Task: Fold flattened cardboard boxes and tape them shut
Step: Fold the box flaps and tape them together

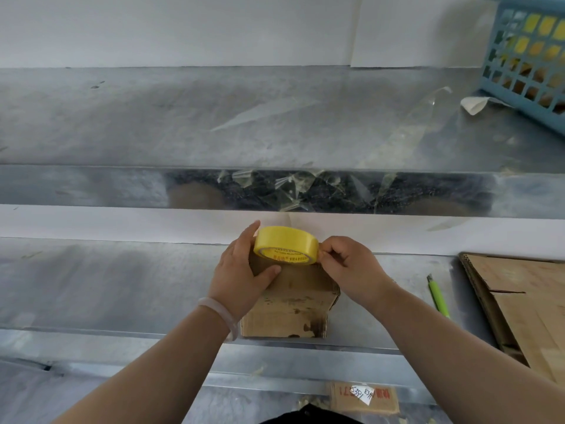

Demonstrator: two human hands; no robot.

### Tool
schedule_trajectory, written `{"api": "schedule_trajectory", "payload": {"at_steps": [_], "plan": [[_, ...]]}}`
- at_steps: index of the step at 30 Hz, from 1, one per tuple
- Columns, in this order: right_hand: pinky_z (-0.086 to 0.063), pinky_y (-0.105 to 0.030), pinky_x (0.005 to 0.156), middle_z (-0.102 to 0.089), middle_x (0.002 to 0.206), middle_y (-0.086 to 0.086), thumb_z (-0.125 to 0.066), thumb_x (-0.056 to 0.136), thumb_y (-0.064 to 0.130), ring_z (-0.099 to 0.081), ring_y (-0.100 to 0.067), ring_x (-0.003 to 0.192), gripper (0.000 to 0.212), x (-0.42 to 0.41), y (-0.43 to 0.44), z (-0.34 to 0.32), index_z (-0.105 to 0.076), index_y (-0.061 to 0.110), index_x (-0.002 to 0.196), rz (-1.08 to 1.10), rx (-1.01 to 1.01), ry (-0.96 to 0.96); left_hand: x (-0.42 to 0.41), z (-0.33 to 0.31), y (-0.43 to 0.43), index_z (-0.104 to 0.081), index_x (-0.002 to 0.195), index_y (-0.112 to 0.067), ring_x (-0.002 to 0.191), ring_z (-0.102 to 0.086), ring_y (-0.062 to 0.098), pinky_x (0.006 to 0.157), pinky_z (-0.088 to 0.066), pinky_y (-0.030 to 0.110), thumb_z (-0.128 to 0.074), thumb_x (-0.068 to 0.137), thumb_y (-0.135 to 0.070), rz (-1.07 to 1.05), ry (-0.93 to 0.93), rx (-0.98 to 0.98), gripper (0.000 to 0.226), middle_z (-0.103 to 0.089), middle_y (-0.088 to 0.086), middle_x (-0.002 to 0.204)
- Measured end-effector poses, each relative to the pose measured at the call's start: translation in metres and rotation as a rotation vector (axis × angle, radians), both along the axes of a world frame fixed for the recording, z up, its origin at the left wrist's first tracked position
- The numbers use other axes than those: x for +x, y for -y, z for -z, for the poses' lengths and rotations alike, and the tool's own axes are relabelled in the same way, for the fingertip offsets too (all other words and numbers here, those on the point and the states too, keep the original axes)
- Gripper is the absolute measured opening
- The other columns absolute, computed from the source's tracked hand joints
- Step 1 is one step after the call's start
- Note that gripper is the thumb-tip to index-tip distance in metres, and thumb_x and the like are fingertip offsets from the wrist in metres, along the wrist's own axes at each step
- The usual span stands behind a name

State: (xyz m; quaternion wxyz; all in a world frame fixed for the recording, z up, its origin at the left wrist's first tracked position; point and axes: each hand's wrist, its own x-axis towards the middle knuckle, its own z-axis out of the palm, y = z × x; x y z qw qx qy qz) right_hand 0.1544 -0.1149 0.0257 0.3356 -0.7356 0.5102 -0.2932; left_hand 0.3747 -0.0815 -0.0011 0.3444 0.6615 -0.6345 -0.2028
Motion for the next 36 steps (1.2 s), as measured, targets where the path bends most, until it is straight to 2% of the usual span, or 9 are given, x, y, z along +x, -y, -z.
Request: {"api": "schedule_trajectory", "payload": {"at_steps": [3,6,10,18,21,24,26,30,36], "plan": [[-0.034,-0.015,0.054,-0.052,0.068,0.008,-0.058,0.093,0.013,-0.043,-0.003,0.06,0.016,-0.001,0.002,0.002,-0.06,0.014,0.077,0.005,0.052,0.015,-0.003,-0.004,0.003,-0.044,0.131,-0.036,0.113,-0.049,0.015,0.097,-0.045,0.038,-0.067,0.086,-0.031,0.013,-0.039,0.005,0.051,-0.054,-0.009,0.12],[-0.035,-0.015,0.054,-0.054,0.069,0.007,-0.058,0.093,0.016,-0.043,-0.003,0.06,0.017,-0.001,0.002,0.004,-0.06,0.015,0.076,0.009,0.077,0.034,-0.009,-0.011,0.005,-0.052,0.12,-0.024,0.109,-0.051,0.019,0.094,-0.044,0.038,-0.059,0.092,-0.025,-0.015,-0.004,0.004,0.029,-0.053,-0.007,0.108],[-0.038,-0.017,0.057,-0.063,0.076,0.0,-0.059,0.093,0.018,-0.048,-0.005,0.062,0.017,0.001,0.004,-0.002,-0.064,0.014,0.077,0.034,0.079,0.077,-0.01,-0.012,0.006,-0.051,0.123,-0.013,0.109,-0.049,0.024,0.093,-0.042,0.042,-0.051,0.095,-0.031,-0.049,0.027,0.016,0.033,-0.056,0.004,0.114],[-0.05,-0.029,0.075,-0.066,0.082,0.007,-0.064,0.089,0.019,-0.061,-0.008,0.083,0.013,-0.002,0.005,-0.006,-0.067,0.017,0.076,-0.014,-0.013,-0.066,-0.006,-0.012,-0.001,-0.05,0.123,-0.01,0.113,-0.049,0.024,0.092,-0.042,0.039,-0.037,0.086,-0.045,-0.071,0.162,0.028,0.052,-0.056,0.005,0.119],[-0.05,-0.028,0.073,-0.066,0.079,0.008,-0.064,0.089,0.022,-0.061,-0.007,0.081,0.015,-0.002,0.005,-0.002,-0.068,0.019,0.075,0.021,0.023,-0.063,-0.01,-0.01,0.0,-0.05,0.121,-0.009,0.11,-0.048,0.023,0.089,-0.043,0.038,-0.044,0.091,-0.037,-0.066,0.164,0.008,0.041,-0.055,0.005,0.116],[-0.041,-0.012,0.057,-0.062,0.069,0.011,-0.066,0.088,0.024,-0.056,0.0,0.068,0.02,-0.005,0.007,0.004,-0.065,0.025,0.068,0.071,0.079,-0.041,-0.009,-0.008,0.003,-0.049,0.112,-0.013,0.095,-0.051,0.022,0.076,-0.044,0.036,-0.05,0.095,-0.024,-0.051,0.142,0.036,0.02,-0.054,0.002,0.101],[-0.039,-0.011,0.054,-0.062,0.068,0.01,-0.066,0.088,0.024,-0.054,-0.001,0.064,0.022,-0.007,0.006,0.01,-0.063,0.026,0.067,0.068,0.119,-0.061,-0.006,-0.002,0.002,-0.046,0.105,-0.018,0.088,-0.053,0.024,0.071,-0.043,0.036,-0.048,0.096,-0.025,-0.026,0.123,0.104,0.012,-0.054,0.001,0.094],[-0.04,-0.016,0.058,-0.063,0.073,0.009,-0.063,0.09,0.025,-0.055,-0.003,0.069,0.018,-0.006,0.004,0.018,-0.065,0.026,0.072,0.05,0.118,-0.101,-0.005,0.011,-0.003,-0.048,0.117,-0.012,0.086,-0.051,0.021,0.072,-0.037,0.03,-0.049,0.097,-0.023,-0.011,0.06,0.099,0.022,-0.054,0.002,0.099],[-0.036,-0.009,0.057,-0.06,0.073,0.015,-0.061,0.093,0.023,-0.053,0.004,0.071,0.016,-0.005,0.002,0.02,-0.066,0.022,0.078,0.015,0.073,-0.147,-0.005,0.012,0.002,-0.048,0.115,-0.015,0.085,-0.051,0.018,0.068,-0.037,0.026,-0.05,0.096,-0.019,-0.001,0.056,0.085,0.019,-0.054,0.001,0.098]]}}
